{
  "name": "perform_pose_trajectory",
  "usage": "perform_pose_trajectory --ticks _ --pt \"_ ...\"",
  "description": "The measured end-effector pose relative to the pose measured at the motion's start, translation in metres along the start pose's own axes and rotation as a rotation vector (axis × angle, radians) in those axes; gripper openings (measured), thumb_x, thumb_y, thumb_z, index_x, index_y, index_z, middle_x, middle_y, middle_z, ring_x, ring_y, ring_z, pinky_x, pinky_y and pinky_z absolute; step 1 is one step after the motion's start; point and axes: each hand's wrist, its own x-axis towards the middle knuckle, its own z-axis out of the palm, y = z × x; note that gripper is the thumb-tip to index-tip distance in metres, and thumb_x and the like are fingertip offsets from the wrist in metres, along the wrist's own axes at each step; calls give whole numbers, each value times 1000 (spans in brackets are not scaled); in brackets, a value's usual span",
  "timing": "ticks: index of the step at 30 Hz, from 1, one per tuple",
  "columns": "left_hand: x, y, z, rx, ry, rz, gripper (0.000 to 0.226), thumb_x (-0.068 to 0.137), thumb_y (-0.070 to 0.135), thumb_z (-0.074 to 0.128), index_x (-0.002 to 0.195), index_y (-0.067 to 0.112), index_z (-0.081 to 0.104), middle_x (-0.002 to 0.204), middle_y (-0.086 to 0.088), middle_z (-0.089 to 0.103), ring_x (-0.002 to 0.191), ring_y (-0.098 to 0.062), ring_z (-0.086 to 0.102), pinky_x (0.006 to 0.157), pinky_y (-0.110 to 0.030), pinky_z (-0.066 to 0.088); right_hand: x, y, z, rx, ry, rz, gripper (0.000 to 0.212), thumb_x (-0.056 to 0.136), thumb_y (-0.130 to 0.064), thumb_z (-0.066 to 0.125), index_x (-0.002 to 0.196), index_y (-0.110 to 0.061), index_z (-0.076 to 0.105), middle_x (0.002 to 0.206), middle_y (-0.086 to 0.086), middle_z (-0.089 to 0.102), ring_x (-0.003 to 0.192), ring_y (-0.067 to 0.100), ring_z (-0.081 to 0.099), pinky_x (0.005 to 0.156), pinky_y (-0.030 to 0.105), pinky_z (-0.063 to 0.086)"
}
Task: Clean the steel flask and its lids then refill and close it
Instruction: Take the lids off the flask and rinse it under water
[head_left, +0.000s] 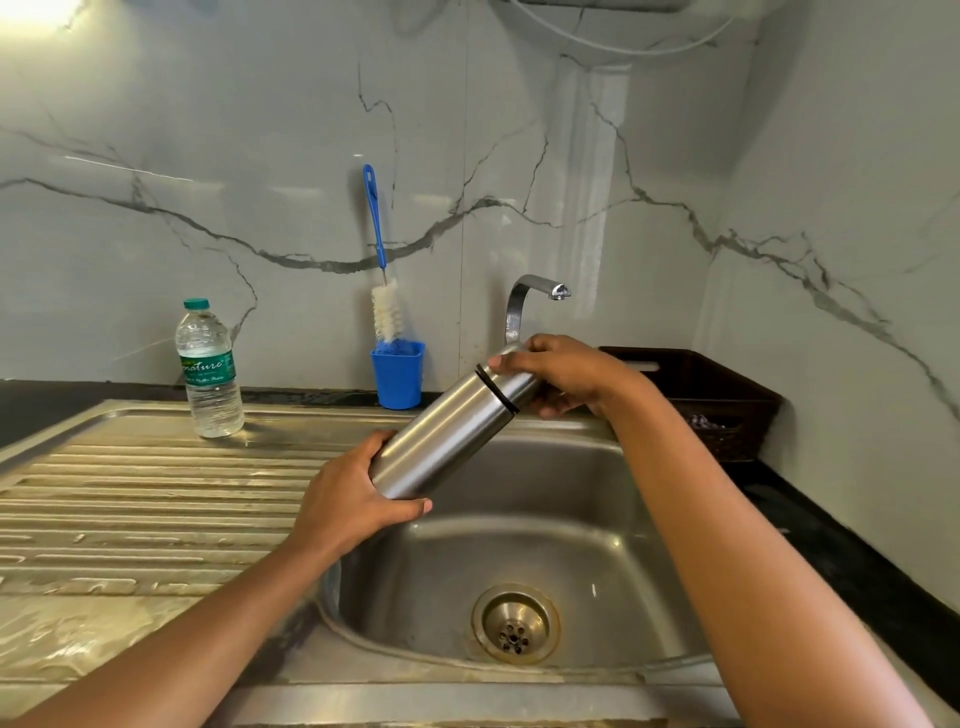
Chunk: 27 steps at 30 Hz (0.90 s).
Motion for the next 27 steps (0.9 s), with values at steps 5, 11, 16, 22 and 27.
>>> perform_pose_trajectory --ticks 5,11,16,22,27 --pt "1 -5 0 -71 -27 -36 86 58 43 86 131 24 46 105 6 56 89 -12 56 65 -18 40 -2 3 -17 226 -99 -105 52 76 -5 72 122 -25 56 117 9 56 95 21 64 68 31 57" --pt "3 -8 -2 -173 -13 -115 89 45 57 77 122 25 48 100 5 60 84 -11 57 61 -16 40 -2 4 -28 407 13 -142 48 78 0 69 116 -26 58 113 9 56 99 25 61 77 32 54" --pt "3 -8 -20 -358 70 -152 90 38 57 80 118 25 50 100 5 62 84 -10 61 65 -22 47 4 0 -5 444 82 -151 53 77 -4 71 122 -25 52 116 10 59 97 21 63 73 29 53" --pt "9 -24 -63 -546 244 -226 79 59 27 89 127 19 50 106 -2 64 88 -18 65 77 -33 55 7 -7 52 319 23 -173 52 72 -2 76 114 -18 50 110 4 57 102 22 58 84 33 53" --pt "-7 -63 -111 -473 331 -268 81 55 32 90 124 22 50 107 -4 62 92 -25 63 84 -41 53 21 -17 125 242 -92 -217 58 70 4 76 120 -12 54 92 -1 54 85 13 54 84 30 50"
